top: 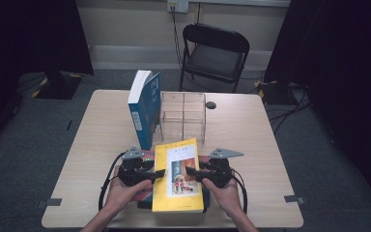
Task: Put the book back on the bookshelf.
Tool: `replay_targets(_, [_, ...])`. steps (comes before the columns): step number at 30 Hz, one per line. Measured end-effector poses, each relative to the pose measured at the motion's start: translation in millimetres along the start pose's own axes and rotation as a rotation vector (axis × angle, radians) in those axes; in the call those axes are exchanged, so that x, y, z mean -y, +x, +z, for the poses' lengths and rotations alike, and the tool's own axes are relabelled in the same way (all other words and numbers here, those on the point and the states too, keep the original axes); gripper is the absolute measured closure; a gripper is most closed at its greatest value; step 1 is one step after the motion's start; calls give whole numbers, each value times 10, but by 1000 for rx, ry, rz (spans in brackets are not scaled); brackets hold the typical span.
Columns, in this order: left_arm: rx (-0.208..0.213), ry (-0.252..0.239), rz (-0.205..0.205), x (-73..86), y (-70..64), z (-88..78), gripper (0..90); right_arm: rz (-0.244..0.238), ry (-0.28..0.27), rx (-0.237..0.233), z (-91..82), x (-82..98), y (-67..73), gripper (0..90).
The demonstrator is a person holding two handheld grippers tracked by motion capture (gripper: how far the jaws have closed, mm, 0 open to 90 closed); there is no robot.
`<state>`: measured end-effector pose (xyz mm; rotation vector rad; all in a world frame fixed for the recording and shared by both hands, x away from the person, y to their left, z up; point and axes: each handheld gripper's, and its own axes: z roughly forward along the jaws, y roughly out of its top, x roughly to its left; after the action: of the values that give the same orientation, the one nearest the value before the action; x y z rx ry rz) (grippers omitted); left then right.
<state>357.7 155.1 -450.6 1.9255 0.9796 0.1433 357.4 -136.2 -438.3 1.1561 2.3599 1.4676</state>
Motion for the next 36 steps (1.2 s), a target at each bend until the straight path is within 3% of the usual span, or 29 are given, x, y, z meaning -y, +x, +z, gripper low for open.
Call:
replay_targets(7, [2, -3, 5, 2, 5, 2, 356, 39, 17, -40, 22, 22, -61, 500])
replay_targets(12, [-35, 1, 1, -20, 8, 11, 307, 57, 5, -58, 106, -26, -117, 477])
replay_targets(16, [-39, 13, 2, -44, 32, 9, 301, 72, -3, -70, 176, -76, -166, 461])
replay_targets(22, [-20, 38, -11, -58, 44, -22, 354, 74, 8, -59, 149, -73, -162, 523])
replay_targets(27, [-25, 35, -19, -46, -5, -15, 374, 112, 27, -96, 34, -16, -164, 554])
replay_targets(32, [-6, 49, -16, -67, 12, -13, 375, 134, 9, -127, 10, -20, -174, 573])
replay_targets(34, [1, 55, -18, -73, 20, -16, 375, 131, -19, -164, 32, -61, -173, 560])
replay_targets(36, [-1, 50, -23, -70, 17, -14, 375, 109, -12, -146, 84, -104, -148, 519])
